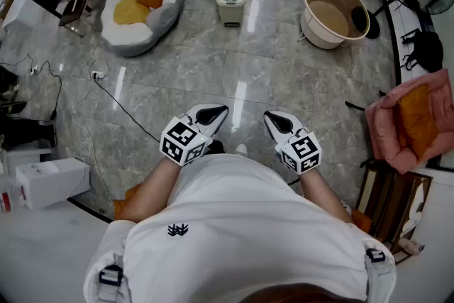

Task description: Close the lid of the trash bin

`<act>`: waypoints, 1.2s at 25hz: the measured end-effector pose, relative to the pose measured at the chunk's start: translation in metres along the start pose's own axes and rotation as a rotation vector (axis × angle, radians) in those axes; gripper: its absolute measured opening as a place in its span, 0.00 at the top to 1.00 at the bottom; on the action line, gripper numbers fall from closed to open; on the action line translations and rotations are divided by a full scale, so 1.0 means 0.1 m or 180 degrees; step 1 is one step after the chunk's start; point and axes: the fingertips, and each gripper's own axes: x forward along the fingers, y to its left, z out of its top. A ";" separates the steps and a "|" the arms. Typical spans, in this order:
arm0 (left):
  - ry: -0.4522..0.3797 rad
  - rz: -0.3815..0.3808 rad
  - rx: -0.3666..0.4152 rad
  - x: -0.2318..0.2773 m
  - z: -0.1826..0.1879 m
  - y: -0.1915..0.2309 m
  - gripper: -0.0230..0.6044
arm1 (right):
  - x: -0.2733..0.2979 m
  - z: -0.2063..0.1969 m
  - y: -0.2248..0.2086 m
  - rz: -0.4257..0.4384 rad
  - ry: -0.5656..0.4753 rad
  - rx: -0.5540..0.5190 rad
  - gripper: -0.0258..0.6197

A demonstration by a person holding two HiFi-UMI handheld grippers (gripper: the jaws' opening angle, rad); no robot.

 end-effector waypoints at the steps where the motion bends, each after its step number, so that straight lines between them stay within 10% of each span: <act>1: -0.0041 0.0017 -0.0019 -0.03 0.03 0.02 0.88 | 0.01 0.02 0.00 0.0004 -0.0017 0.0019 0.96; 8: -0.0302 0.0159 -0.0369 -0.12 0.17 0.42 0.88 | 0.21 0.14 -0.10 0.0030 -0.0153 0.0073 0.96; 30: -0.0435 -0.0070 -0.0063 0.18 1.10 3.11 0.88 | 2.62 1.65 -1.08 -0.0352 -0.0158 0.0001 0.95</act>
